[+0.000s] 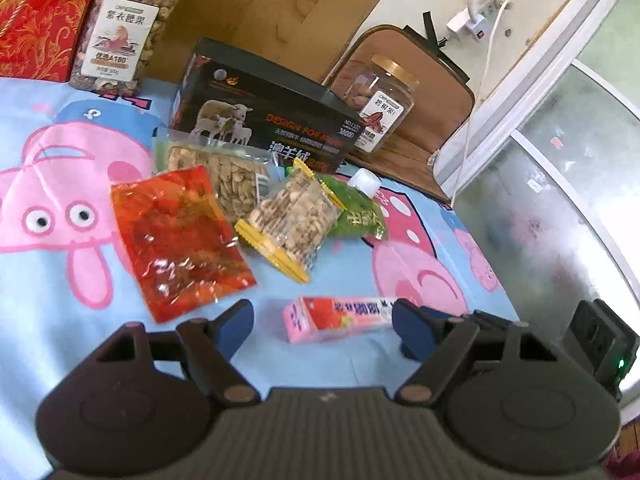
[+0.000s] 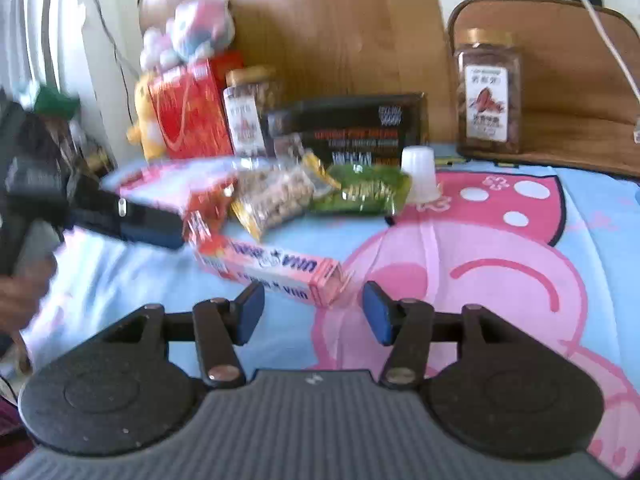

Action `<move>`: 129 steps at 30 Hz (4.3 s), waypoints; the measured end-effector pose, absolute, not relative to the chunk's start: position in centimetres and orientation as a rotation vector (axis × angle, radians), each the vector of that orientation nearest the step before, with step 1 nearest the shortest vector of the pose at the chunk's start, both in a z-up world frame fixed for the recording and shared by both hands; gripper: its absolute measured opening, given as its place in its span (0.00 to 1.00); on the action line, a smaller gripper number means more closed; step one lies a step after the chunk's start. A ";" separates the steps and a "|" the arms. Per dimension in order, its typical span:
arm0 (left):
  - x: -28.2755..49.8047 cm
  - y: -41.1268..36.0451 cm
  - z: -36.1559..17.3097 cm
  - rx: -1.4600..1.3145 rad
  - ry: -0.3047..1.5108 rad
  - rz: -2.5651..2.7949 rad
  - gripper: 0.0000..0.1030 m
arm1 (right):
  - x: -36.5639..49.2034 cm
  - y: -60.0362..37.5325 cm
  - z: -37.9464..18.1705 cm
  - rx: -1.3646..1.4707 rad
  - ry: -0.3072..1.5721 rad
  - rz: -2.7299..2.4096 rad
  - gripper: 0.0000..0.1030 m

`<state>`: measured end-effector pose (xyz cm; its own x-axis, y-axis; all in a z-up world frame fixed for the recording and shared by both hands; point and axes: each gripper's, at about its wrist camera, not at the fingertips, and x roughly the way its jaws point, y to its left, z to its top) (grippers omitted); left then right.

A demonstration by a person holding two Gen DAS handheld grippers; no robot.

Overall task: Organize snacks
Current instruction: 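Move the left gripper to the pink candy box, then grasp the pink candy box with the left gripper and place it in the tin, then move the left gripper to the white plastic jelly cup, then grasp the white jelly cup with the left gripper and lift it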

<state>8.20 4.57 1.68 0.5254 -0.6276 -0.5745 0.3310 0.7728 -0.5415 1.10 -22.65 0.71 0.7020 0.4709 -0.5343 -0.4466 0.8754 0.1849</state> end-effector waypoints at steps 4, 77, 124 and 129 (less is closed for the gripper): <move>9.0 3.0 0.9 -0.371 0.879 -0.610 0.57 | 2.5 -22.0 0.3 -0.003 0.626 0.508 0.55; 11.5 0.3 2.8 -0.333 0.802 -0.529 0.76 | 4.0 -24.2 1.6 -0.031 0.626 0.368 0.37; 7.7 9.3 -0.5 -0.639 0.868 -0.468 0.53 | 0.5 -15.2 0.2 -0.195 0.581 0.553 0.58; 7.7 8.7 0.7 -0.593 0.832 -0.474 0.71 | 0.6 -13.8 0.7 -0.216 0.553 0.594 0.58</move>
